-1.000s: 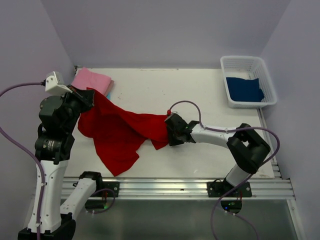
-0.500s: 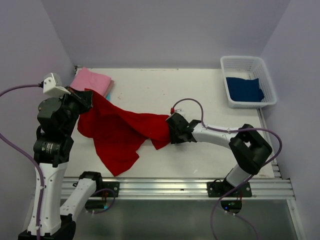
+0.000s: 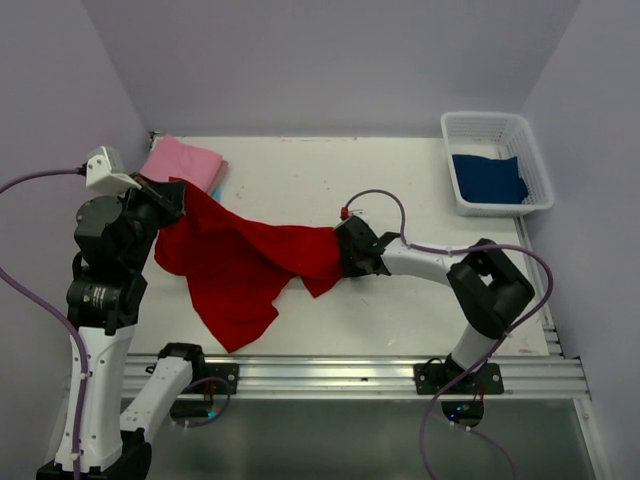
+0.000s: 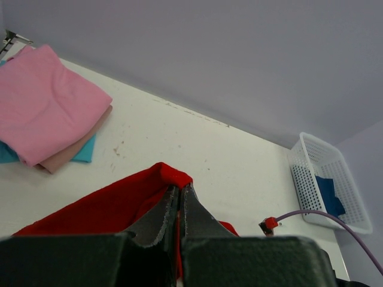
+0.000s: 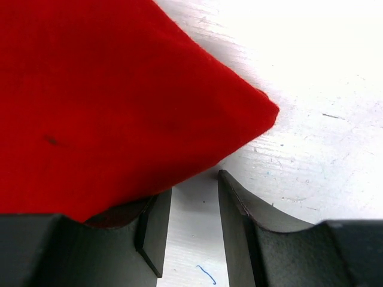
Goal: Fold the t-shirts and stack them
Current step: Flatten out the tshirt
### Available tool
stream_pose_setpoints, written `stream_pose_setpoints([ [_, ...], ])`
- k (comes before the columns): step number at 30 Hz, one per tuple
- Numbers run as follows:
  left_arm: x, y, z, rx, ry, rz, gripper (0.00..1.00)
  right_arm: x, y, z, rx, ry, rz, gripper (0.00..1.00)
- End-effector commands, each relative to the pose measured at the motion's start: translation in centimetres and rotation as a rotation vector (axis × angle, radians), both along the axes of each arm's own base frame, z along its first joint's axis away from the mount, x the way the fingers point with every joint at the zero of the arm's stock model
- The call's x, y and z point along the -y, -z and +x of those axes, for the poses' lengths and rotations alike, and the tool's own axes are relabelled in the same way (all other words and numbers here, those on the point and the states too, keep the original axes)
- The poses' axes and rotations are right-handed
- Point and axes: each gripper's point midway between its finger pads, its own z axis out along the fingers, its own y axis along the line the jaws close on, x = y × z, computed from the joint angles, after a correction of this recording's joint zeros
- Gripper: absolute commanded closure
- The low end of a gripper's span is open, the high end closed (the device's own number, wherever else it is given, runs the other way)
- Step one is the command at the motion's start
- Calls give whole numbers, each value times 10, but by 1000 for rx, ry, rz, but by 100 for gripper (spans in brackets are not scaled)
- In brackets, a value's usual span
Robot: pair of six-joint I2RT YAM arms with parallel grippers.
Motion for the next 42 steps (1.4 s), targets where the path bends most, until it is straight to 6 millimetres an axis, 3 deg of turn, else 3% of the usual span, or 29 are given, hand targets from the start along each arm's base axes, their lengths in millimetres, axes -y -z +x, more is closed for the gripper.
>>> stream_pose_setpoints([
  [1,2,-11,-4,33,14,4,100,-23,-24,14,61,-44,99,58],
  [9,5,-10,-3,32,29,-4,100,-36,-47,17,108,-96,177,54],
  [17,5,-11,-4,35,30,-6,100,-52,-42,26,98,-122,202,55],
  [21,5,-11,-4,32,30,-4,100,-56,-31,33,84,-118,175,58],
  [24,5,-12,-5,35,31,-3,100,-59,-15,34,57,-120,165,66],
  [28,5,-11,-5,29,31,-1,100,-59,-3,30,32,-113,164,100],
  [31,5,-9,-5,26,31,-1,100,-55,-5,26,34,-112,167,100],
  [34,5,-8,-5,25,29,1,100,-49,-26,23,64,-107,176,100],
  [37,4,-7,-4,22,27,3,100,-36,-63,17,128,-102,184,100],
  [38,4,-6,-4,20,25,3,100,-26,-86,14,167,-92,184,100],
  [42,4,-2,-1,17,26,2,100,3,-136,6,250,-61,148,100],
])
